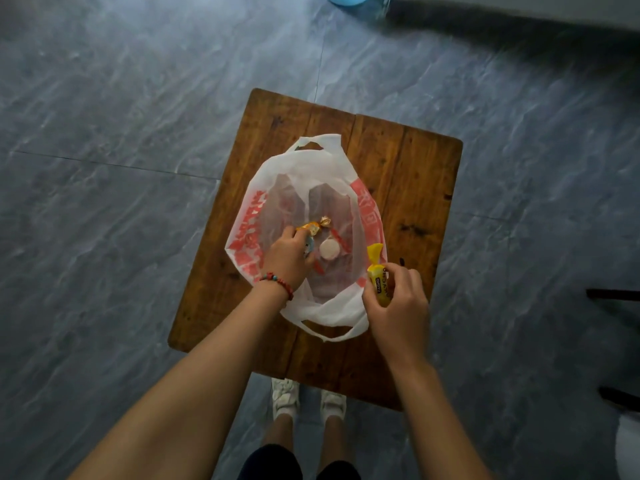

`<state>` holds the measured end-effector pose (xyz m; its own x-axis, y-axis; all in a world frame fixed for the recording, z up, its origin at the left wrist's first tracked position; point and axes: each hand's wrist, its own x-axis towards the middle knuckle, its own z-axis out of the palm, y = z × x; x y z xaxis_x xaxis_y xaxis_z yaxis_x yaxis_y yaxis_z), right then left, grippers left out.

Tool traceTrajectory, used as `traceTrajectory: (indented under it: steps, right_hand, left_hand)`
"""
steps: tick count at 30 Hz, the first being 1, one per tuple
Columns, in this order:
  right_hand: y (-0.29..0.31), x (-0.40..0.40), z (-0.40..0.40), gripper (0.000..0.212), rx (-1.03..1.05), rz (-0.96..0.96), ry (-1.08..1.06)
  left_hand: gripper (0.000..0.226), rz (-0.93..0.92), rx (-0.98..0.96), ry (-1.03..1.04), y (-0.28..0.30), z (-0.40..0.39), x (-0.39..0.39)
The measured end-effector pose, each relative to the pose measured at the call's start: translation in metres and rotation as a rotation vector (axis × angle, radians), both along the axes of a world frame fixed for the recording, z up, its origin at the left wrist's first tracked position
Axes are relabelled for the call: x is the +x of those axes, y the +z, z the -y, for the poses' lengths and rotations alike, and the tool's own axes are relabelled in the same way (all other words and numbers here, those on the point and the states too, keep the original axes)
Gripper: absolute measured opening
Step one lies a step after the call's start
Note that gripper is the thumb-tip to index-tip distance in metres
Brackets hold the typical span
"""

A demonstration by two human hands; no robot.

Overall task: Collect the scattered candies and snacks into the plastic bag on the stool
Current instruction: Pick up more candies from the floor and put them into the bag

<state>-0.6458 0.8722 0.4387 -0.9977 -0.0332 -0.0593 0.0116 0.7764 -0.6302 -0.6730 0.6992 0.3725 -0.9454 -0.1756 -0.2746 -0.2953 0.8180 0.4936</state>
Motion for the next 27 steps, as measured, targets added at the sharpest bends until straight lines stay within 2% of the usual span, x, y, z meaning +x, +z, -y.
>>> traceTrajectory:
  steps: [9, 11, 14, 16, 20, 27]
  right_hand:
    - [-0.021, 0.001, 0.003, 0.029, 0.001, 0.005, 0.001]
    - [-0.022, 0.001, 0.006, 0.028, 0.007, 0.003, 0.014]
    - [-0.020, -0.001, 0.014, 0.028, 0.009, 0.006, 0.036]
    - [-0.018, -0.005, 0.022, 0.028, 0.006, 0.025, 0.047]
    - [-0.021, -0.017, 0.045, 0.028, 0.005, 0.079, 0.077]
    - [-0.056, -0.051, 0.089, 0.034, 0.099, 0.184, 0.116]
  left_hand:
    - [0.038, 0.171, -0.080, -0.035, -0.029, 0.004, -0.022]
    - [0.036, 0.104, -0.083, -0.009, -0.021, 0.004, -0.020]
    - [0.032, -0.129, -0.062, -0.023, -0.001, 0.006, -0.011]
    - [0.037, -0.225, -0.080, -0.040, 0.013, 0.009, -0.001]
    - [0.050, -0.184, -0.125, -0.050, 0.038, 0.026, 0.027]
    - [0.055, -0.142, -0.189, 0.028, 0.052, 0.067, 0.068]
